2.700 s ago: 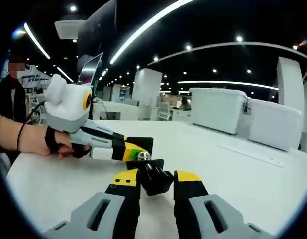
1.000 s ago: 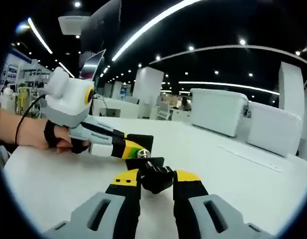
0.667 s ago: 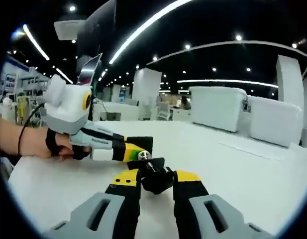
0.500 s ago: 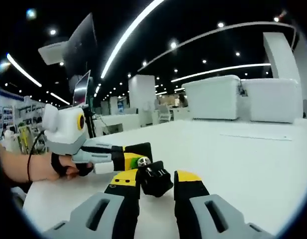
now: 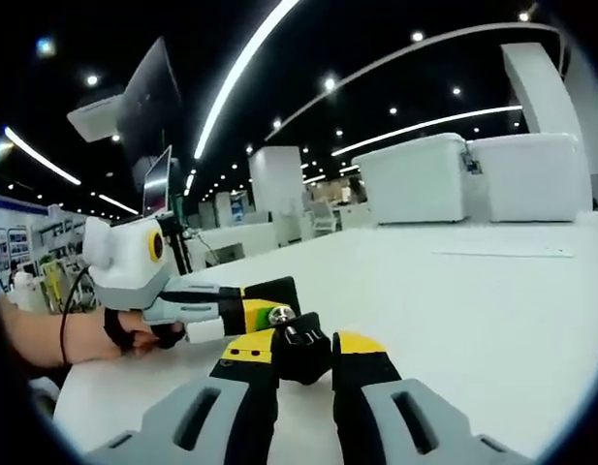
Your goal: Clamp the fixed fixture on the desktop, loosen the retaining clip, secure it to the edge of the desk, and tighten the retaining clip.
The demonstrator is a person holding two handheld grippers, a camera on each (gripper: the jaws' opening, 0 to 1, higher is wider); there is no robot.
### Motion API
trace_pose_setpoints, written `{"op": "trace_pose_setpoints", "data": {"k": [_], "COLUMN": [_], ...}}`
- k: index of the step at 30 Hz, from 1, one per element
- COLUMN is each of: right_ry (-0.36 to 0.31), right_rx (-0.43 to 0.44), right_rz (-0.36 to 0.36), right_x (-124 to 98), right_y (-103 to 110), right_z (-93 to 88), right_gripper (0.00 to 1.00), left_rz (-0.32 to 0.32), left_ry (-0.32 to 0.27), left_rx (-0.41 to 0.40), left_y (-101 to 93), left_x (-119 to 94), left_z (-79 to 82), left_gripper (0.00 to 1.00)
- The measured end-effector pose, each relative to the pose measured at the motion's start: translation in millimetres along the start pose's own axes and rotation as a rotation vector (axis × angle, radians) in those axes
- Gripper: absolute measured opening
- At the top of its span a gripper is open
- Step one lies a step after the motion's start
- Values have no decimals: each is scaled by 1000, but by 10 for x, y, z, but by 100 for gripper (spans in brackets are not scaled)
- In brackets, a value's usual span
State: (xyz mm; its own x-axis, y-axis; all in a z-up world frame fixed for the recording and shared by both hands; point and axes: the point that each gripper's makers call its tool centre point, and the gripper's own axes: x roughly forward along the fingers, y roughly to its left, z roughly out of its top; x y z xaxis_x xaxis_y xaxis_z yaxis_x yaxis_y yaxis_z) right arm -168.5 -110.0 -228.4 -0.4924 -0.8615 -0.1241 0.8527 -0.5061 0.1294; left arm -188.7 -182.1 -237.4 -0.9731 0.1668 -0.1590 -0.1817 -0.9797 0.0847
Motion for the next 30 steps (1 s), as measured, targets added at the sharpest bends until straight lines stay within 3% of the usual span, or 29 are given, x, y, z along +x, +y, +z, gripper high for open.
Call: {"op": "trace_pose_setpoints", "data": {"k": [7,11,18,24,30], "right_ry": [-8,-15,-19,-20,-20], "right_rx": [-61,-181,-201,-282,-253], "right_rz": [-5,-21,-27,-44,-46], "right_x": [13,18,18,22,20], "right_y": [14,36,42,76,52], "right_z": [9,25,32,39,52], "right_gripper": [18,18,19,19,20], "left_rz": [1,2,1,3,2], "left_ry": [1,1,1,1,0], "left_rx": [3,0,-4,-3,-2], "left_y": [-3,-3,-2,0,1], "left_x": [-5,-8,-3,-1,-2], "left_z": [-2,-4,-6,-6,-4], "left_gripper": [5,5,5,5,5]}}
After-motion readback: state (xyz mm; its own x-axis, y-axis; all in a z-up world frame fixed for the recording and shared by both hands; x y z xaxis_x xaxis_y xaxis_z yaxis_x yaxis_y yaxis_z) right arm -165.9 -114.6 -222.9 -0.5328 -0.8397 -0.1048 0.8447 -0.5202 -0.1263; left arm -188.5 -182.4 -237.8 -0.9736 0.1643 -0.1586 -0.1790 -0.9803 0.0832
